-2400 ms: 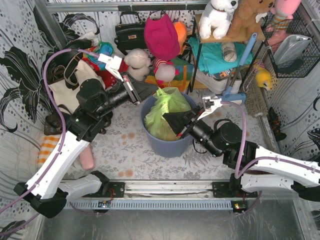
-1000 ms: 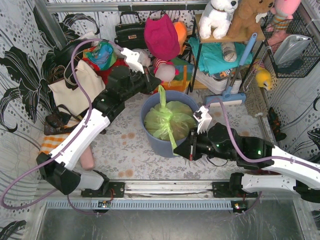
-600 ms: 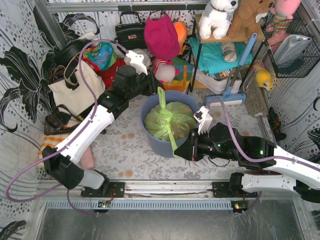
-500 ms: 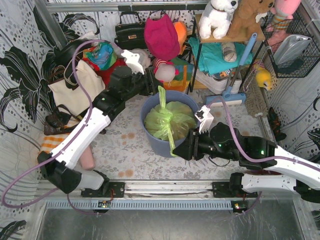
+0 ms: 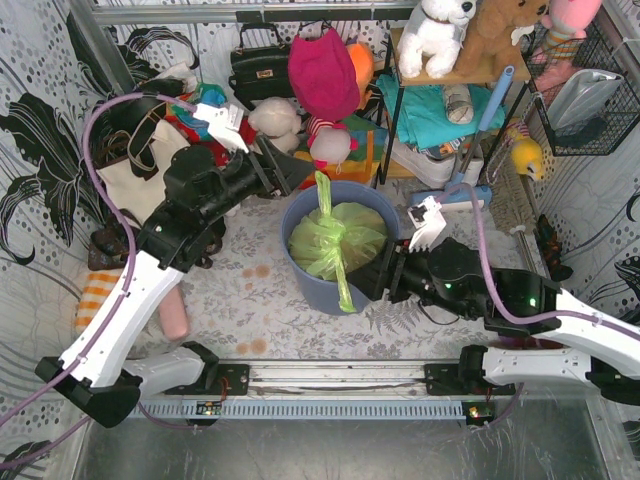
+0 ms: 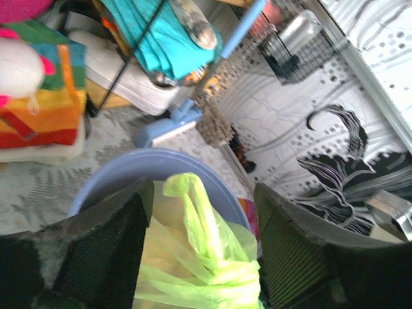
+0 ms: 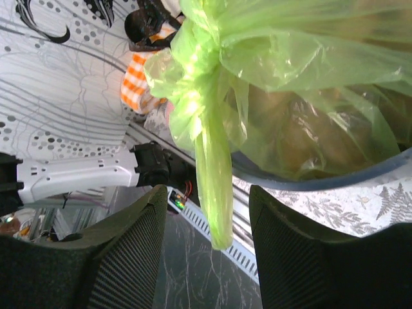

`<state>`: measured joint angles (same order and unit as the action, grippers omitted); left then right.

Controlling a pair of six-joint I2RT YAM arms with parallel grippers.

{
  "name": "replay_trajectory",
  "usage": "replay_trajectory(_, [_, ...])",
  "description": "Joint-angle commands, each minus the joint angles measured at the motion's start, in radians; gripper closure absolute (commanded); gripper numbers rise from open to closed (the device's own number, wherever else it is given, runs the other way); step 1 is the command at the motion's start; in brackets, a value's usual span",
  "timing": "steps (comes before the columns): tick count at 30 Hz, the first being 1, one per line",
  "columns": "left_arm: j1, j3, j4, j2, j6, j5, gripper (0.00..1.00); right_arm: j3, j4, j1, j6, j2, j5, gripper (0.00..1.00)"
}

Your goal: Tie the trash bag

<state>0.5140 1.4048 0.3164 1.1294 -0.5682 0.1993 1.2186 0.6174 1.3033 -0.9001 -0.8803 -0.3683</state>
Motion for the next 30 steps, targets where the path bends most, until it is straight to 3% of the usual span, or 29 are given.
replay_trajectory(1, [-0.005,-0.077,-0.12,0.0,-0.12,0.177,0.26,0.039,-0.046,0.005,0.03,-0.045,-0.071,0.46])
replay_trajectory(10, [0.002,-0.162,-0.193,0.024,-0.15,0.199,0.26,0.034,-0.091,0.005,0.055,-0.104,-0.066,0.46])
replay_trajectory(19, [0.037,-0.193,-0.24,0.047,-0.169,0.254,0.31,0.017,-0.137,0.005,0.091,-0.124,-0.114,0.59])
replay_trajectory(30, [0.04,-0.212,-0.238,0.056,-0.165,0.247,0.37,-0.012,-0.129,0.004,0.081,-0.152,-0.101,0.58])
